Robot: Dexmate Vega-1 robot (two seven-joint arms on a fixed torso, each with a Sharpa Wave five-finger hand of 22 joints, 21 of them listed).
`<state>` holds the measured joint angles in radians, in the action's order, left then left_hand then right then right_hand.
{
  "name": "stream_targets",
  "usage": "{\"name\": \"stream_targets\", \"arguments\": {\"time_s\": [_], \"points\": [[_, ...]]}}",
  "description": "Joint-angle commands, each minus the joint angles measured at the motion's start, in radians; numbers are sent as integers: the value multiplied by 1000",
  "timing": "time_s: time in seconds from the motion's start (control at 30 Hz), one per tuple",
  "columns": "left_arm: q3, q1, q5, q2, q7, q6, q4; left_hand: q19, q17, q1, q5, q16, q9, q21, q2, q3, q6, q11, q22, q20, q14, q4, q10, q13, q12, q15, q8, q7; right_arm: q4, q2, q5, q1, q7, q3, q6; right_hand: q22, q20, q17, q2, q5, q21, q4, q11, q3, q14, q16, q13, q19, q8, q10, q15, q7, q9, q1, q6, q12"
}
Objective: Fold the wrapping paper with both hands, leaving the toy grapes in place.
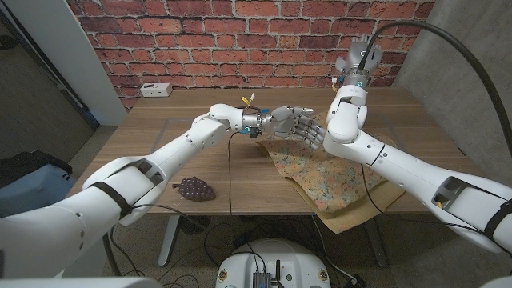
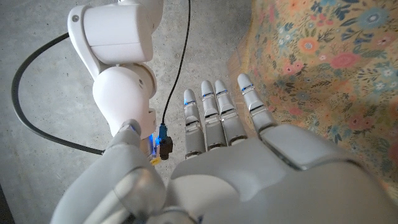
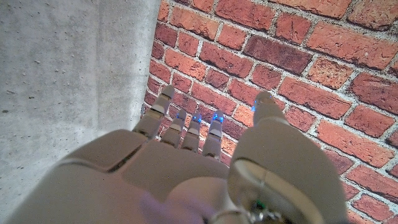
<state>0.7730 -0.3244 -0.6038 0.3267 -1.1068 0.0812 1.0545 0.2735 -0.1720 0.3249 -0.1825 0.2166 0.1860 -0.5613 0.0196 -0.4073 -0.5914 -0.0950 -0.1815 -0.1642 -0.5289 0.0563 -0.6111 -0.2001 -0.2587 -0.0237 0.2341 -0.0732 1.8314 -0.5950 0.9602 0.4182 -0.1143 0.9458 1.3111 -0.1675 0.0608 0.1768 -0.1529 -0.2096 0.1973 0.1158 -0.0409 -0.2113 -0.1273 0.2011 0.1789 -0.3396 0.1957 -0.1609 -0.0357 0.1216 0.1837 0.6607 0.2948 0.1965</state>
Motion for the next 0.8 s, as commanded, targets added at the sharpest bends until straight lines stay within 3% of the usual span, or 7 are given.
{"name": "stream_targets", "arguments": {"time_s": [0.03,0.17,0.27,0.43,0.67,0.8], "points": [[-49,-105,152,173,344,-45,320,1,-3,56,-3,-20,4,17,-67,-48,32,6,-2,-16,30,32,30,-4,19,-3,-25,9,38,-38,-48,-15,8,43,35,-2,2,2,0,5,4,-3,0,2,-8,5,4,-13,-1,-4,-28,3,3,-9,9,0],[-66,-148,240,245,509,-75,440,-19,-2,106,-4,-34,5,35,-108,-87,56,15,-4,-21,67,66,88,-5,45,-7,-38,16,69,-53,-78,-15,33,63,64,-2,5,2,0,7,4,-4,0,2,-15,7,4,-17,-1,-19,-27,4,3,-12,10,4],[-82,-177,281,277,604,-84,490,-38,-2,126,-4,-41,5,49,-118,-101,85,18,-5,-22,102,83,122,-6,56,-5,-48,37,85,-52,-100,-8,48,70,85,-2,7,3,0,8,4,-6,1,3,-19,7,4,-19,-1,-25,-27,4,3,-16,11,5],[-84,-202,415,330,766,-135,584,-69,0,151,-6,-46,6,68,-127,-117,92,39,-6,-19,150,100,155,-7,62,0,-46,55,92,-20,-94,42,80,32,85,-2,11,4,0,10,3,-11,0,5,-20,7,4,-20,-1,-26,-25,5,3,-25,12,5],[-57,-182,499,349,785,-151,606,-120,1,194,-10,-46,6,96,-140,-136,61,74,-7,-4,211,116,180,-7,61,14,-35,93,93,26,-92,107,104,-20,85,-2,15,6,0,13,2,-19,3,10,-13,4,4,-22,-2,-21,-21,3,4,-41,11,1],[-39,-177,580,362,820,-182,645,-128,1,209,-10,-45,6,102,-144,-141,51,78,-7,9,223,119,193,-6,63,23,-33,109,100,60,-104,158,96,-71,85,-3,18,8,0,15,3,-25,7,14,-11,3,4,-25,-3,-22,-16,2,4,-51,11,0]]}}
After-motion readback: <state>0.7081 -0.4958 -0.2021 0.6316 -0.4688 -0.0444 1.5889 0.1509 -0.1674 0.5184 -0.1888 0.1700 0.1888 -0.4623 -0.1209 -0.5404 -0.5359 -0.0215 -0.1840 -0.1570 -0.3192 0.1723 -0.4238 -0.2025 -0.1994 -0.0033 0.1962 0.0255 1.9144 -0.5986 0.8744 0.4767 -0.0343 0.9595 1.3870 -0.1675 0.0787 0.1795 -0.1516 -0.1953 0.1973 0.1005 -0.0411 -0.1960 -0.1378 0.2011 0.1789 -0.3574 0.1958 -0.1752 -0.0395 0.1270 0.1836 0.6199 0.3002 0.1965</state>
